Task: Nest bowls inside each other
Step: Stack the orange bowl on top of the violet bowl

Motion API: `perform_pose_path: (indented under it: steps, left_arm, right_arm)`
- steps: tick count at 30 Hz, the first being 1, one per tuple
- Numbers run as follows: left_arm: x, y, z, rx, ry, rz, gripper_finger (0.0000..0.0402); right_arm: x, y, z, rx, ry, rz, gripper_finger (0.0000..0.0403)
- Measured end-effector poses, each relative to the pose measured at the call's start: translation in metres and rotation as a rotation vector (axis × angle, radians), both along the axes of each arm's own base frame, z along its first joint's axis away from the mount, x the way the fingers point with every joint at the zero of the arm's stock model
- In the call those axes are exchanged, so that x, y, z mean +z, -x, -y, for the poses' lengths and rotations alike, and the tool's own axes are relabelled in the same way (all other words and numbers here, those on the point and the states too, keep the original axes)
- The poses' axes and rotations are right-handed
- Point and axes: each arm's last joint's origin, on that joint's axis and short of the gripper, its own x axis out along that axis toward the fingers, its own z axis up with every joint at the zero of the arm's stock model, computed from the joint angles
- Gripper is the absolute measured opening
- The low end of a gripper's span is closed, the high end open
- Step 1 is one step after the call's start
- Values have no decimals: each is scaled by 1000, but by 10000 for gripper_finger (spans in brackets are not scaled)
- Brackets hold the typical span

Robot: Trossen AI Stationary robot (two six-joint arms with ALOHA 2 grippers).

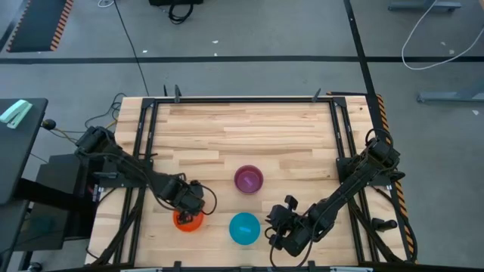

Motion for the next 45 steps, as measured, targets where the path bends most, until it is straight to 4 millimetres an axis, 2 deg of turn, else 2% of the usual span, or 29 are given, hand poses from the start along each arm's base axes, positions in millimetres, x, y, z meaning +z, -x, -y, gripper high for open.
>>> perform_pose_path:
  steps: [7, 14, 20, 25, 30, 37, 45]
  left_arm:
    - [30, -19, -19, 4, -37, 17, 7]
    - [76, -48, -42, -28, -29, 164, 7]
    - [120, -70, -73, 1, -37, 335, 7]
    - [142, -81, -102, 51, -25, 442, 7]
    - [142, -93, -124, 73, 25, 500, 7]
    - [111, -115, -138, 20, 72, 419, 7]
    - [86, -132, -145, -62, 107, 369, 7]
  right_arm:
    - [0, 0, 0, 0, 0, 0, 66]
    - [0, 0, 0, 0, 0, 0, 66]
    - [0, 0, 0, -3, -2, 0, 66]
    - [0, 0, 0, -3, -2, 0, 66]
    - [0, 0, 0, -4, -3, 0, 66]
    - [-1, 3, 0, -38, -21, -6, 66]
    - [-6, 23, -7, -99, -32, -45, 66]
